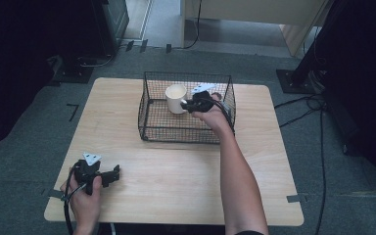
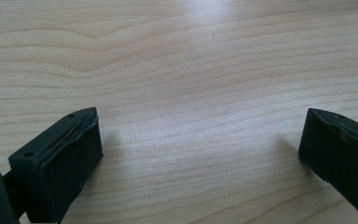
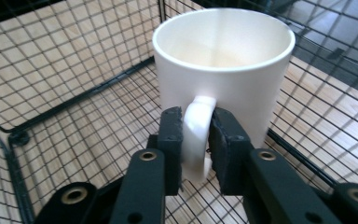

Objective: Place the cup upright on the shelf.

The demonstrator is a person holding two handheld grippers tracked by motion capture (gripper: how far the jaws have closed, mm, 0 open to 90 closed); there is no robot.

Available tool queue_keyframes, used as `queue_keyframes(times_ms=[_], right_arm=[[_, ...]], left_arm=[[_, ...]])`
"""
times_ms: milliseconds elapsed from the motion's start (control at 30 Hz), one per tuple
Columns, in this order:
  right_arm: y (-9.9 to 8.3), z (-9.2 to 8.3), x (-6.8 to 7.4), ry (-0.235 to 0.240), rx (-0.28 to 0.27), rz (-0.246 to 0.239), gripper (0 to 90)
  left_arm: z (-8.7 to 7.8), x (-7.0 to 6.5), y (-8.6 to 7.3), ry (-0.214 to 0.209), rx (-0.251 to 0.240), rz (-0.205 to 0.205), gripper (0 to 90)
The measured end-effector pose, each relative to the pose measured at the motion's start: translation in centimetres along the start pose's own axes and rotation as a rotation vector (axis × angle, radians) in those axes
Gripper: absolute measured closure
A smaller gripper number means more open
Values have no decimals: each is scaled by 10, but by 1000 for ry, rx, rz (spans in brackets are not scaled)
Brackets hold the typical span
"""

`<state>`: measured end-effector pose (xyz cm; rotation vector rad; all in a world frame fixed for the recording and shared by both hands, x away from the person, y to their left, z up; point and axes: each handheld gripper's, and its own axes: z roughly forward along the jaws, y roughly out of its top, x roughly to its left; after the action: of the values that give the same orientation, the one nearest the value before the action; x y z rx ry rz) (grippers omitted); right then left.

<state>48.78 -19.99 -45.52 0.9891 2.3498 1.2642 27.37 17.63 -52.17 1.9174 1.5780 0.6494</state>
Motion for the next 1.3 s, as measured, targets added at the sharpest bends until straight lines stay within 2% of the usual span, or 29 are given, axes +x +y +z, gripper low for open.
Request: queue_keyframes(times_ms=[67, 233, 333, 433, 533, 700, 767, 833, 900, 967, 1000, 1067, 1300], right_arm=[[-1, 1, 0, -26, 15, -12, 738], [0, 1, 1, -74, 11, 3, 623], [1, 0, 1, -91, -3, 16, 523], [4, -2, 2, -98, -51, 57, 423], [7, -4, 6, -145, -84, 60, 255], [14, -13, 11, -203, -166, 55, 195], [19, -19, 13, -211, -215, 61, 148], [23, -26, 14, -231, -267, 74, 141], [27, -33, 17, -269, -314, 66, 137], [30, -39, 18, -275, -343, 73, 62], [32, -42, 19, -272, -348, 94, 25], [34, -48, 20, -269, -358, 123, 15], [38, -66, 34, -250, -384, 99, 0]], left_arm=[[0, 0, 0, 0, 0, 0, 0], [0, 0, 0, 0, 0, 0, 0], [0, 0, 0, 0, 0, 0, 0], [0, 0, 0, 0, -3, -3, 0], [0, 0, 0, 0, -1, -3, 0], [0, 0, 0, 0, 0, -2, 0], [0, 0, 0, 0, -1, -3, 0], [0, 0, 0, 0, 1, -2, 0], [0, 0, 0, 0, -1, -4, 0], [0, 0, 0, 0, -2, -4, 0], [0, 0, 0, 0, -3, -6, 0], [0, 0, 0, -1, -1, -3, 0], [0, 0, 0, -2, -2, -3, 0]])
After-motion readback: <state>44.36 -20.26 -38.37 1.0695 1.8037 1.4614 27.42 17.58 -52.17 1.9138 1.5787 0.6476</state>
